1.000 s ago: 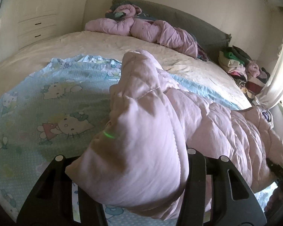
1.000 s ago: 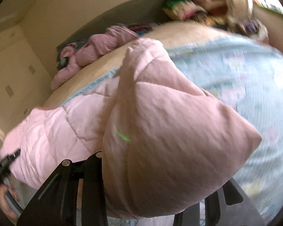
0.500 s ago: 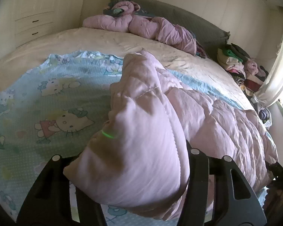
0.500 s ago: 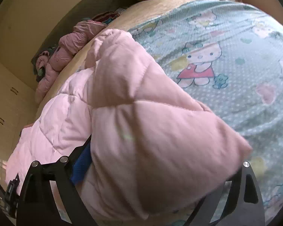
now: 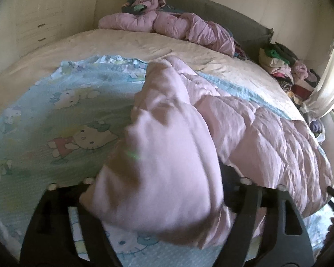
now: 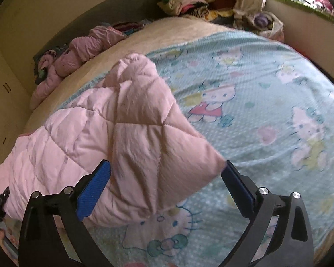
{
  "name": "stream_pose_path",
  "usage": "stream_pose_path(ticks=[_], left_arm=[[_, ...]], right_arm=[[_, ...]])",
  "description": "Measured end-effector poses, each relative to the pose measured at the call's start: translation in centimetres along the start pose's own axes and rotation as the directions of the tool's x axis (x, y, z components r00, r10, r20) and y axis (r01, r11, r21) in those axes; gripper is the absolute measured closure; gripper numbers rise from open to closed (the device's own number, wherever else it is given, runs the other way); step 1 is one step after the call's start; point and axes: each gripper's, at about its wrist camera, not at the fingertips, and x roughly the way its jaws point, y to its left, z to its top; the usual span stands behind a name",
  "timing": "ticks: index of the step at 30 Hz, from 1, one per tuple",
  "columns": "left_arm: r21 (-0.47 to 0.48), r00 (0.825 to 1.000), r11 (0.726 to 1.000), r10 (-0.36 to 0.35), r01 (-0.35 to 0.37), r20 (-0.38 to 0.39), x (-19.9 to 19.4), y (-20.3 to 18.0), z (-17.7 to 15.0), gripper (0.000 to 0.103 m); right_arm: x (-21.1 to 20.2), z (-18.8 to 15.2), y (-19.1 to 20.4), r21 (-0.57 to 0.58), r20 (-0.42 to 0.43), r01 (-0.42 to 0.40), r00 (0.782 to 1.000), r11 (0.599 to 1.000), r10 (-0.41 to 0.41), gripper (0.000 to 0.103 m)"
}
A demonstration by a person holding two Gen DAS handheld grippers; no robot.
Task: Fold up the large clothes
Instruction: 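Release the jacket bundle and open both tools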
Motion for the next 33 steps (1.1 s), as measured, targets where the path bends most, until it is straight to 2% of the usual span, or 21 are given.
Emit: stream_pose_path(ticks=[1,2,3,10,16,20,27,33], left_arm=[[0.008,1.0,1.0,0.014,-0.014,0.003,-0.2,-0.1,-0.2,0.015],[0.025,0.998,0.998,0.055,-0.056,0.027,-0.9,-0.4,-0.3,0.01],[0.031,0.996,0.997,0.075,-0.076,0.047,-1.4,-0.4,-0.5,0.009],[0.051,0.991,0.996,0.063,-0.069,0.119,-6.5,-1.1,-0.9,0.009],[0.068,0.984,0.997,0.02,-0.033,0.176,-11.3,-2.3,-2.3,0.009],[0.089,0.981,0.995,0.015,-0.033,0.194,-13.2,-3.3,-3.6,0.009],[0.106,0.982,0.994,-0.033,0.013,0.188,-15.4,-5.0,-6.2,0.009],[0.128,0.984,0.992,-0.025,0.002,0.175,-16.1,-6.3,-8.3,0.009]], right_arm=[[-0.7,0.0,0.0,-0.009,0.016,0.001,1.0,1.0,-0.001,0.004],[-1.3,-0.1,0.1,-0.02,0.03,0.003,1.0,1.0,-0.003,0.004],[-1.8,0.0,0.2,-0.033,0.045,0.002,0.999,0.999,-0.001,0.004],[-7.3,-0.9,2.9,-0.2,0.159,-0.035,0.985,0.979,0.068,0.004],[-11.4,-2.2,5.3,-0.296,0.195,-0.089,0.969,0.951,0.152,0.004],[-13.1,-3.3,6.0,-0.318,0.208,-0.12,0.959,0.941,0.193,0.004],[-14.8,-5.2,6.8,-0.378,0.205,-0.161,0.946,0.912,0.252,0.004],[-15.3,-7.1,6.9,-0.401,0.183,-0.182,0.944,0.898,0.273,0.004]])
